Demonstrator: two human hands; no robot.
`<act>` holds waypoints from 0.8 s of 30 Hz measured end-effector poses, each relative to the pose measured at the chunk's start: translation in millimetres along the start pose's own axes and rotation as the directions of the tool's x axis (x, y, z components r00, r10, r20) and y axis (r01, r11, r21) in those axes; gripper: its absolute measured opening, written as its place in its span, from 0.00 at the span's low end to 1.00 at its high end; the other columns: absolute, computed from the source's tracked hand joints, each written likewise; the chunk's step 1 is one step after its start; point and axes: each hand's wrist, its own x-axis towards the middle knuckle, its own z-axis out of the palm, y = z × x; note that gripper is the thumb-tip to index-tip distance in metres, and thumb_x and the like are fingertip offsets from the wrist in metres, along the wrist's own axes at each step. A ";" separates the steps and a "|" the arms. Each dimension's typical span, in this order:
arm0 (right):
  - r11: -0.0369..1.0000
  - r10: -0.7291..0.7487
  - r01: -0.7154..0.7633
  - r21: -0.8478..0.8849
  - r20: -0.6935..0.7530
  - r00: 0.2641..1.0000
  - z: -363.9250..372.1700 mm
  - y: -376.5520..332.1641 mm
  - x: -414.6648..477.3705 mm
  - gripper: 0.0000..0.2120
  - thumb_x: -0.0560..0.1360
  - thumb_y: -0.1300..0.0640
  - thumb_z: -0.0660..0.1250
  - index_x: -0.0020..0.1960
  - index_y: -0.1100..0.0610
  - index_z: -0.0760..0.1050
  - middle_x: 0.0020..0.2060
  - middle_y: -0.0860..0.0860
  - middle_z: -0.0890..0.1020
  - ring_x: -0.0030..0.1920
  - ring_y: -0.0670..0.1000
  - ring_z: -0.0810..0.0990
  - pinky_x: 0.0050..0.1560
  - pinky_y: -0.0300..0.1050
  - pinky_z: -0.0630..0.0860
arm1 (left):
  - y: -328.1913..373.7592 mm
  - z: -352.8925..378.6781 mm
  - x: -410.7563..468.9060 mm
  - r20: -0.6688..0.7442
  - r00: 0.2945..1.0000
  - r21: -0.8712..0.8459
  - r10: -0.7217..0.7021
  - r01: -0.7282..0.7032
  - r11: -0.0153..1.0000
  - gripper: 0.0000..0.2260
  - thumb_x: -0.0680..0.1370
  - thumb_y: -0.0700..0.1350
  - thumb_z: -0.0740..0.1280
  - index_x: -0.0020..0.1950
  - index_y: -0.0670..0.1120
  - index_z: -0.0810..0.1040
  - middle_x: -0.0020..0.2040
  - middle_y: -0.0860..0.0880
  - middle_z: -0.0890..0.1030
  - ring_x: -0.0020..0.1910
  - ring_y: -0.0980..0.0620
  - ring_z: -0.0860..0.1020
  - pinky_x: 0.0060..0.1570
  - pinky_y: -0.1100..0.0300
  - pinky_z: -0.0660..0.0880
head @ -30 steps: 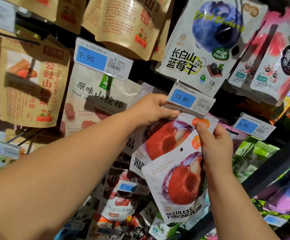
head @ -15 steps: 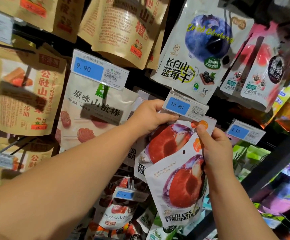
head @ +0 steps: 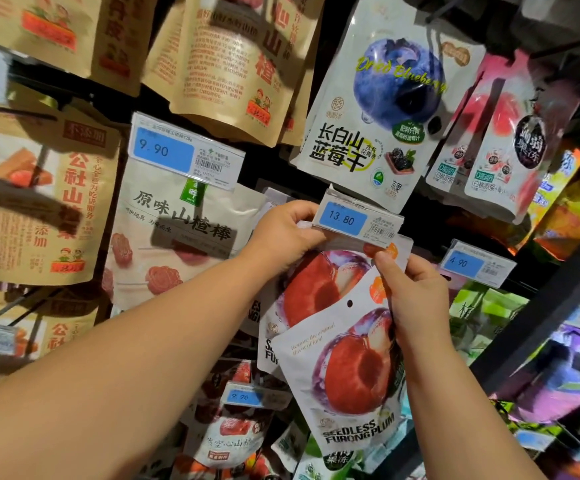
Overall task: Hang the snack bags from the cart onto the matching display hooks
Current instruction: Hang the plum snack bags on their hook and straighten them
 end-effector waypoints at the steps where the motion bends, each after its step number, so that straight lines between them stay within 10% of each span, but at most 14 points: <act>1: 1.000 0.002 -0.002 0.001 -0.006 1.000 0.0 0.8 -0.5 0.06 0.76 0.57 0.70 0.40 0.54 0.81 0.31 0.51 0.84 0.31 0.49 0.81 0.36 0.46 0.77 | 1.1 0.3 0.6 0.017 1.000 0.007 -0.008 0.008 1.000 0.11 0.74 0.37 0.73 0.54 0.46 0.82 0.50 0.51 0.84 0.47 0.58 0.80 0.53 0.62 0.77; 17: 0.999 0.043 -0.043 0.010 -0.039 0.998 7.8 4.7 2.0 0.10 0.76 0.55 0.70 0.40 0.60 0.79 0.34 0.57 0.83 0.33 0.54 0.80 0.37 0.47 0.76 | 8.9 -2.1 4.4 -0.010 1.000 0.115 -0.008 0.009 0.993 0.12 0.74 0.37 0.72 0.57 0.46 0.83 0.54 0.49 0.84 0.53 0.55 0.80 0.56 0.61 0.76; 24: 0.998 0.054 -0.055 -0.005 -0.050 0.997 9.0 5.7 3.6 0.10 0.76 0.56 0.70 0.44 0.64 0.80 0.35 0.57 0.84 0.33 0.52 0.79 0.37 0.45 0.75 | 9.5 1.5 4.7 -0.005 0.999 0.234 0.039 -0.037 0.971 0.13 0.76 0.36 0.68 0.59 0.45 0.81 0.57 0.49 0.82 0.50 0.60 0.74 0.38 0.85 0.65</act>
